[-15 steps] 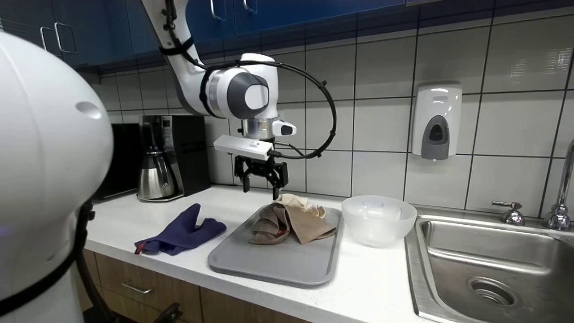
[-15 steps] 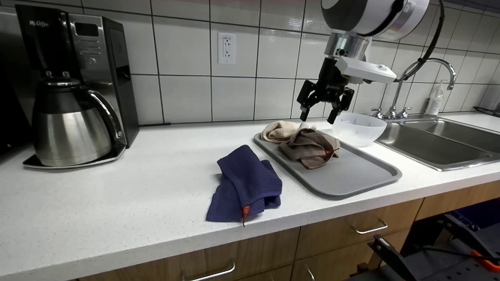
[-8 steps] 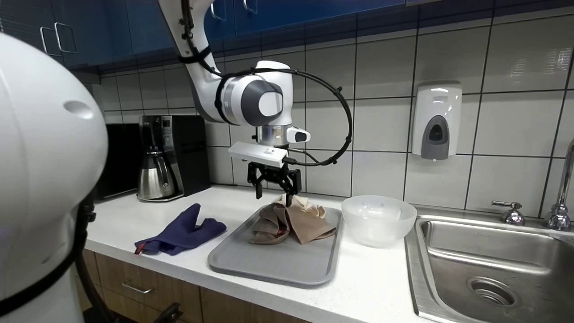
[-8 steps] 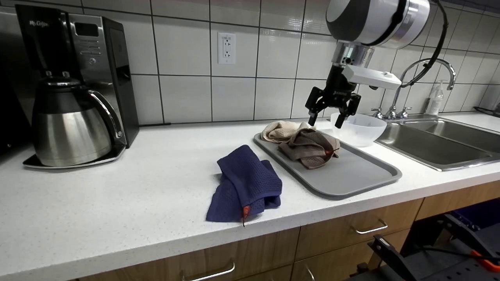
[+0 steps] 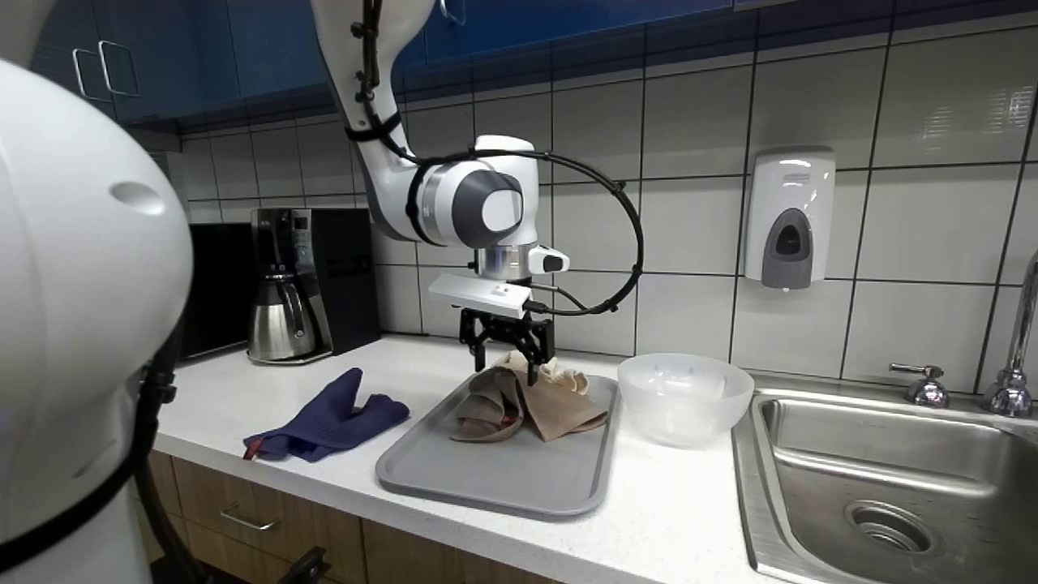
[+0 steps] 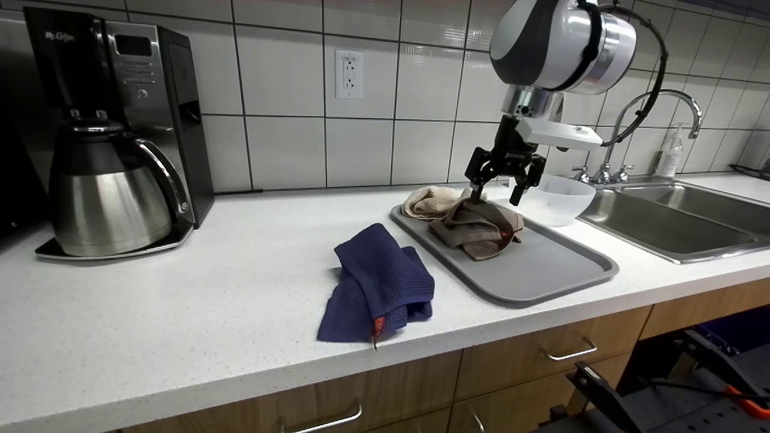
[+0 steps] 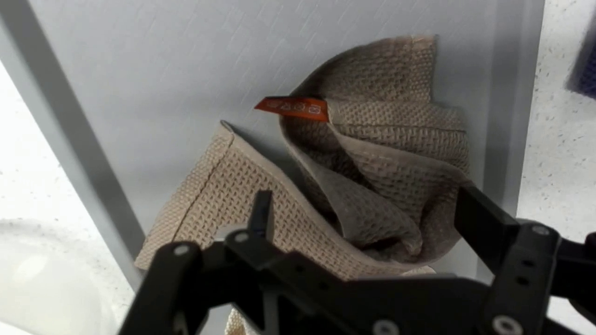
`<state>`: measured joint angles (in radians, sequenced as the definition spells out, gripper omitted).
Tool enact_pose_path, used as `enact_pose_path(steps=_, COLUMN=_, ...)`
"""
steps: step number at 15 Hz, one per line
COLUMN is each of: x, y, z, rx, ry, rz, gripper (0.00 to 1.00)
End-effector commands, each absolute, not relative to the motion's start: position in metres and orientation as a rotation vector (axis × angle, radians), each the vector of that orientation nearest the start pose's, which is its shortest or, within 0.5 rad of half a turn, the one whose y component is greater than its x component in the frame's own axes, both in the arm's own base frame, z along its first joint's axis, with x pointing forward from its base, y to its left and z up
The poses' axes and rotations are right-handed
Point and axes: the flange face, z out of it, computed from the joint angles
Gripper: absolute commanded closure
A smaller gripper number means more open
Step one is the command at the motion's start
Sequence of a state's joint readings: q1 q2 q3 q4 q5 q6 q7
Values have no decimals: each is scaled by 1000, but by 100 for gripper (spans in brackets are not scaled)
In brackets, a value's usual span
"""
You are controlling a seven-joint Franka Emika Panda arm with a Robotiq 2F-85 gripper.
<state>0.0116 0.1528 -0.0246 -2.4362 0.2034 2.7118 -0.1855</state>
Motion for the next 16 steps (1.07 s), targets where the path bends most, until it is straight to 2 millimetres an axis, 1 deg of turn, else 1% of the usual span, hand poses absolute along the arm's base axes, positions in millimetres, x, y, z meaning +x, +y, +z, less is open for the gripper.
enact_pose_path(steps=1, x=517, y=-14, z=249, rx=-3059, ry=-31, rz=-218, gripper=0)
enact_pose_path(steps=7, x=530, y=-8, z=245, rx=-3054, ry=-44, rz=-216, gripper=0)
enact_pose_path(steps=16, x=534, y=-8, z=241, rx=-3065, ry=-55, rz=-198, gripper=0)
